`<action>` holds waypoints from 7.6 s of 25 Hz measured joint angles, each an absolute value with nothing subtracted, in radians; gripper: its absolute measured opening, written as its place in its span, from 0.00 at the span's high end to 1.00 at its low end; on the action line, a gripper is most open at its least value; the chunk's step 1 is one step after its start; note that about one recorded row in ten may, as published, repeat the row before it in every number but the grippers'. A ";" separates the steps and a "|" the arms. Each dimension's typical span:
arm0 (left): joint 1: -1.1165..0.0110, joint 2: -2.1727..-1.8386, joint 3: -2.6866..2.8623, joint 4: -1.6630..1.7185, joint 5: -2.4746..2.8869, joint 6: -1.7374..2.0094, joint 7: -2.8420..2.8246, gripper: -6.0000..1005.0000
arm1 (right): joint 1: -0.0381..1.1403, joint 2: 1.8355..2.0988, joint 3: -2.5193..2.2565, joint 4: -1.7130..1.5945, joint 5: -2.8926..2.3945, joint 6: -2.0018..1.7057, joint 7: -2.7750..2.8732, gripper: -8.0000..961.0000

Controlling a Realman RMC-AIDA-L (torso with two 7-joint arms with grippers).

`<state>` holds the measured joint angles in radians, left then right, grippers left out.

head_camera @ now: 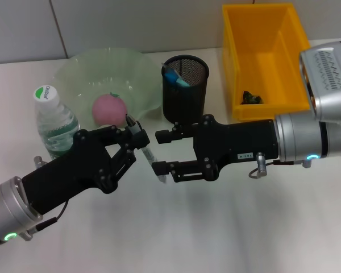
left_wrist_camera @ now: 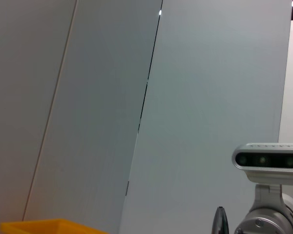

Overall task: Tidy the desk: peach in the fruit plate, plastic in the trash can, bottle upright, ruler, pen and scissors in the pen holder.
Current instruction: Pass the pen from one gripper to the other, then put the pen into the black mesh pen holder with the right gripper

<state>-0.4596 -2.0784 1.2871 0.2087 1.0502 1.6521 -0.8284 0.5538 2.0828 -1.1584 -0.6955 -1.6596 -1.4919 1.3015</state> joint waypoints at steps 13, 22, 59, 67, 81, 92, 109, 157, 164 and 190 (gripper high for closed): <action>-0.452 -2.078 1.282 0.209 1.048 1.641 -0.823 0.85 | 0.551 2.085 -1.169 -0.674 -1.646 -1.479 1.299 0.30; -0.450 -2.078 1.273 0.204 1.027 1.643 -0.826 0.85 | 0.535 2.086 -1.163 -0.658 -1.597 -1.471 1.261 0.22; -0.449 -2.080 1.215 0.000 0.760 1.778 -1.253 0.85 | 0.467 2.093 -1.152 -0.088 -1.182 -1.631 0.436 0.15; -0.467 -2.080 1.094 -0.135 0.770 1.792 -1.328 0.85 | 0.541 2.092 -1.123 0.018 -1.182 -1.645 0.339 0.15; -0.500 -2.080 0.794 -0.225 1.052 1.804 -1.352 0.85 | 0.654 2.092 -1.053 0.115 -1.216 -1.649 0.229 0.15; -0.509 -2.080 0.740 -0.278 1.082 1.792 -1.345 0.85 | 0.717 2.092 -0.967 0.178 -1.264 -1.604 0.159 0.15; -0.513 -2.080 0.718 -0.311 1.086 1.792 -1.339 0.85 | 0.715 2.092 -0.362 0.278 -1.834 -1.471 -0.014 0.18; -0.494 -2.080 0.687 -0.307 1.138 1.790 -1.348 0.84 | 0.698 2.094 -0.325 0.308 -1.841 -1.468 -0.071 0.83; -0.494 -2.080 0.690 -0.300 1.138 1.790 -1.348 0.84 | 0.696 2.094 -0.325 0.310 -1.841 -1.474 -0.072 0.86; -0.433 -2.080 0.692 -0.154 1.192 1.803 -1.264 0.16 | 0.622 2.094 -0.215 0.315 -1.838 -1.536 -0.050 0.86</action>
<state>-0.4326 -2.0800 0.6922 -0.1542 1.1917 1.8029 -1.2639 0.6215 2.0938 -0.2145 0.3150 -1.8384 -1.5361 -0.0499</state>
